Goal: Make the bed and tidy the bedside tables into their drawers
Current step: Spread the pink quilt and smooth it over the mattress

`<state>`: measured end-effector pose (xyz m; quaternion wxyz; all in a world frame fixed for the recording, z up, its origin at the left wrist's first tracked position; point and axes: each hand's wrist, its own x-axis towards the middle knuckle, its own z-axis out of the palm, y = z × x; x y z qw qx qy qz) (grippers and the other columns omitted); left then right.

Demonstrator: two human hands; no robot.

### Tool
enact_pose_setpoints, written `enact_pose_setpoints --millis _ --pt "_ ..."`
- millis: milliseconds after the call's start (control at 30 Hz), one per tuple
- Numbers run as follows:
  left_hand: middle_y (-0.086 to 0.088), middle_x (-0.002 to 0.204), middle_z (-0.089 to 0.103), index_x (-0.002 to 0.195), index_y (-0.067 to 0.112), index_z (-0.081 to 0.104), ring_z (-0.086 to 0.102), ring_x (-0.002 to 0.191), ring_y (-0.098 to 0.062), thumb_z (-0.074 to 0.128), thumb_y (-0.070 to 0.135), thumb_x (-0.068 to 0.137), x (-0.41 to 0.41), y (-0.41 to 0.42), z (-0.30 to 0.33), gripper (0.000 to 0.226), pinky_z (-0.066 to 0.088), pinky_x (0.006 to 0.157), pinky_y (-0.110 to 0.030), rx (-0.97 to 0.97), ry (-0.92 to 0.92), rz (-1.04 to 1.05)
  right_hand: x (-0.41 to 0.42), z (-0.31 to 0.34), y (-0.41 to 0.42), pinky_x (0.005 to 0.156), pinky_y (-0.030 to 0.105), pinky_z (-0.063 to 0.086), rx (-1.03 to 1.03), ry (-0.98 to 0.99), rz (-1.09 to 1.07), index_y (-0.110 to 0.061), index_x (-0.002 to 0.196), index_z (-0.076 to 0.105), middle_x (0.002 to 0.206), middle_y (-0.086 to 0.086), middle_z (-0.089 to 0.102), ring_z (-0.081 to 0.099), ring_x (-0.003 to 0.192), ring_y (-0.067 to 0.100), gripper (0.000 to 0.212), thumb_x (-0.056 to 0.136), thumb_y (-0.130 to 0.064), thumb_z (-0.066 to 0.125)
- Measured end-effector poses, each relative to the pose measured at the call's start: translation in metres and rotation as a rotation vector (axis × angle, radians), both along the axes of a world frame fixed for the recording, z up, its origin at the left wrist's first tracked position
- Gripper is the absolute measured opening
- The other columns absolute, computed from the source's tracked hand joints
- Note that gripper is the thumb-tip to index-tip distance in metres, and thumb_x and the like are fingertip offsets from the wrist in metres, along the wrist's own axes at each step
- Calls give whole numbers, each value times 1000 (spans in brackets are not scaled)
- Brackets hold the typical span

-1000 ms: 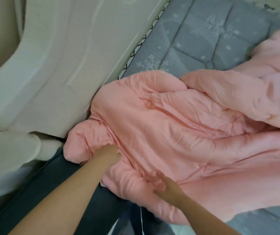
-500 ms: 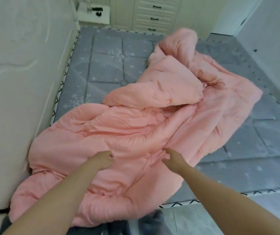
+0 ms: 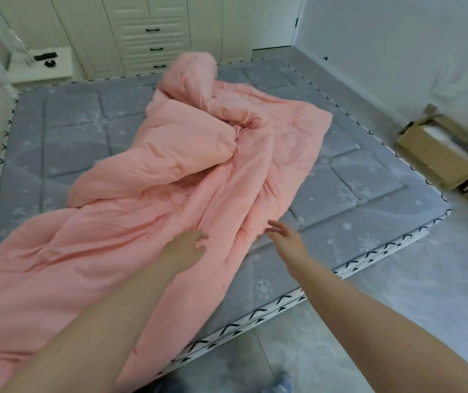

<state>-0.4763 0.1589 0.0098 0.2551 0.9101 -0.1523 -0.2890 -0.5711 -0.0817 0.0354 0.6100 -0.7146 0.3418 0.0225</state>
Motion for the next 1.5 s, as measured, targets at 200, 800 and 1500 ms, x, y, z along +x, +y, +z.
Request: enact_pose_setpoints --millis 200,800,1500 --pt "0 133 57 127 27 57 53 122 -19 55 25 90 -40 -119 6 37 39 105 -30 27 -31 -65 -38 12 -85 74 22 44 51 -43 13 -17 119 63 109 2 67 58 95 12 31 93 -5 52" --pt "-5 144 47 141 23 44 47 129 -21 55 29 93 35 -219 -29 49 36 97 -19 96 213 -81 45 -29 -192 79 31 45 180 183 -10 -18 128 54 121 10 66 58 118 28 35 93 -15 57" --pt "-9 138 52 139 19 45 51 123 -23 56 26 92 89 -288 -66 49 37 99 -23 51 367 323 144 -92 -282 96 37 43 245 462 204 -20 128 54 113 2 67 57 110 21 32 97 -16 45"
